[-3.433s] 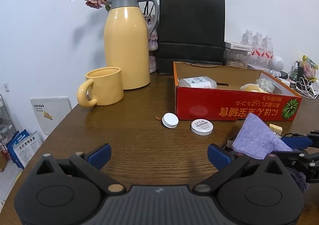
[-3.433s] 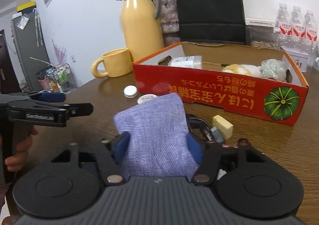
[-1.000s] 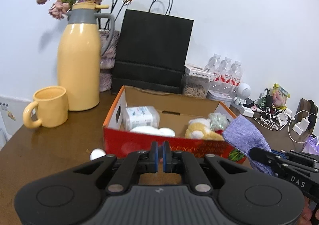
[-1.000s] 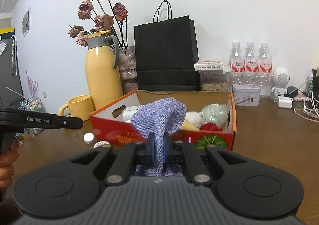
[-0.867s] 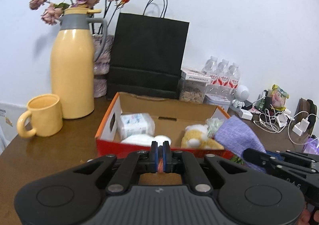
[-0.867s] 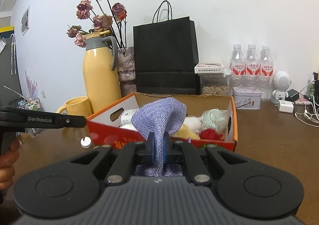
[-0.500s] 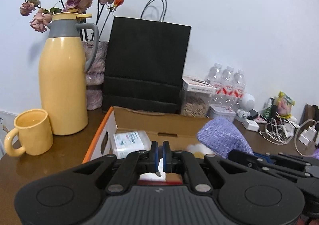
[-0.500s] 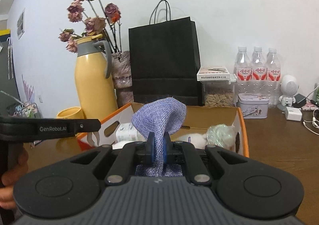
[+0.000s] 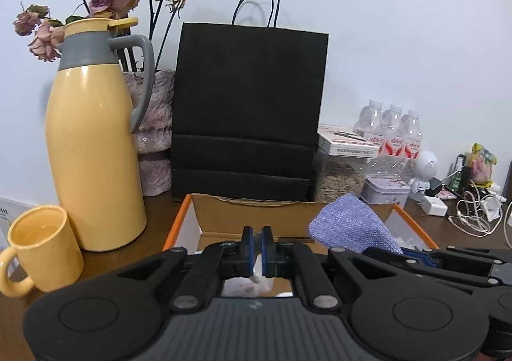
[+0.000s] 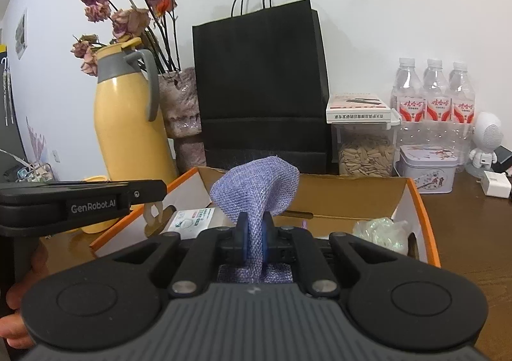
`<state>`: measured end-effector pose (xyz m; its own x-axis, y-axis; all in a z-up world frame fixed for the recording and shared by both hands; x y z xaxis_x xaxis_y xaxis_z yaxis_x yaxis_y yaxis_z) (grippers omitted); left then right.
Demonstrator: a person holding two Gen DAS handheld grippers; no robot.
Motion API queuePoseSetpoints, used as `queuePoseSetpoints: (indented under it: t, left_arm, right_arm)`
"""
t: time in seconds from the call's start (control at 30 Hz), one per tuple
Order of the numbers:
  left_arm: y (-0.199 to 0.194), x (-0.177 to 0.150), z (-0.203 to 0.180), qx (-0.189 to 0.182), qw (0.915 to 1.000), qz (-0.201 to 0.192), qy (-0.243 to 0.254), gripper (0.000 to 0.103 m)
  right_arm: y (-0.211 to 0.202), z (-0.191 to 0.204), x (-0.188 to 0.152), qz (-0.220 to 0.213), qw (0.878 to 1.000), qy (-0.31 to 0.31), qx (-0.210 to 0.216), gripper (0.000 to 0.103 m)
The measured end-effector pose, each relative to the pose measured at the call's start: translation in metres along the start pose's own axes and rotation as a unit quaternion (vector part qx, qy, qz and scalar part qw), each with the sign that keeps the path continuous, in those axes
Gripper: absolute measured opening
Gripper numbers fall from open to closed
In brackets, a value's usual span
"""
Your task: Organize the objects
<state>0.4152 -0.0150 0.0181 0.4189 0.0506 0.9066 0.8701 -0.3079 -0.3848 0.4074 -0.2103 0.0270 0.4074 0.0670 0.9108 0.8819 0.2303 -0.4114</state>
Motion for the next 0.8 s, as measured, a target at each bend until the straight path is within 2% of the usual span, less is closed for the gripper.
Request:
queuePoseSetpoints:
  t: [0.37, 0.43, 0.5, 0.53, 0.57, 0.63, 0.67, 0.73, 0.77, 0.8]
  left_arm:
    - [0.023, -0.004, 0.007, 0.007, 0.9996, 0.02, 0.02, 0.003]
    - [0.024, -0.007, 0.005, 0.013, 0.9995, 0.02, 0.023, 0.007]
    - [0.024, -0.009, 0.005, 0.023, 0.9991, 0.023, 0.029, 0.014]
    - [0.025, -0.01, 0.005, 0.027, 0.9989, 0.024, 0.03, 0.017]
    - [0.025, -0.01, 0.006, 0.034, 0.9986, 0.026, 0.032, 0.022]
    - [0.025, -0.012, 0.009, 0.045, 0.9981, 0.029, 0.032, 0.056]
    - [0.025, -0.012, 0.011, 0.048, 0.998, 0.028, 0.029, 0.065]
    - [0.024, -0.012, 0.013, 0.055, 0.9978, 0.027, 0.027, 0.094]
    - [0.024, -0.012, 0.014, 0.059, 0.9976, 0.024, 0.027, 0.098]
    - [0.023, -0.012, 0.015, 0.063, 0.9974, 0.02, 0.029, 0.102]
  right_arm:
    - [0.028, 0.002, 0.001, 0.017, 1.0, -0.012, -0.013, 0.009]
    - [0.029, 0.001, -0.001, 0.022, 1.0, -0.013, -0.014, 0.011]
    - [0.029, 0.0, -0.003, 0.029, 0.999, -0.019, -0.02, 0.02]
    - [0.029, 0.0, -0.004, 0.031, 0.999, -0.023, -0.025, 0.037]
    - [0.028, -0.001, -0.006, 0.032, 0.999, -0.026, -0.033, 0.051]
    - [0.027, -0.002, -0.008, 0.03, 0.998, -0.032, -0.048, 0.066]
    - [0.026, -0.002, -0.008, 0.03, 0.997, -0.037, -0.053, 0.077]
    - [0.024, -0.004, -0.01, 0.027, 0.996, -0.044, -0.068, 0.095]
    - [0.024, -0.005, -0.011, 0.024, 0.996, -0.048, -0.075, 0.103]
    - [0.023, -0.007, -0.011, 0.022, 0.995, -0.05, -0.081, 0.103]
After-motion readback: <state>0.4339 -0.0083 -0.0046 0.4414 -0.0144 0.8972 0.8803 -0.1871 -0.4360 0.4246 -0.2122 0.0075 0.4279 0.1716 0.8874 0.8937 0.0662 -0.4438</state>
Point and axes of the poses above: each gripper's, at about its wrist camera, not at the fingertips, and y roughly the way its jaws point, z to its left, x to its top, the point moved 5 cm from there along y, roughly the way its jaws point, and after that the axes turned 15 degrees about -x, right-handed, at the moved point
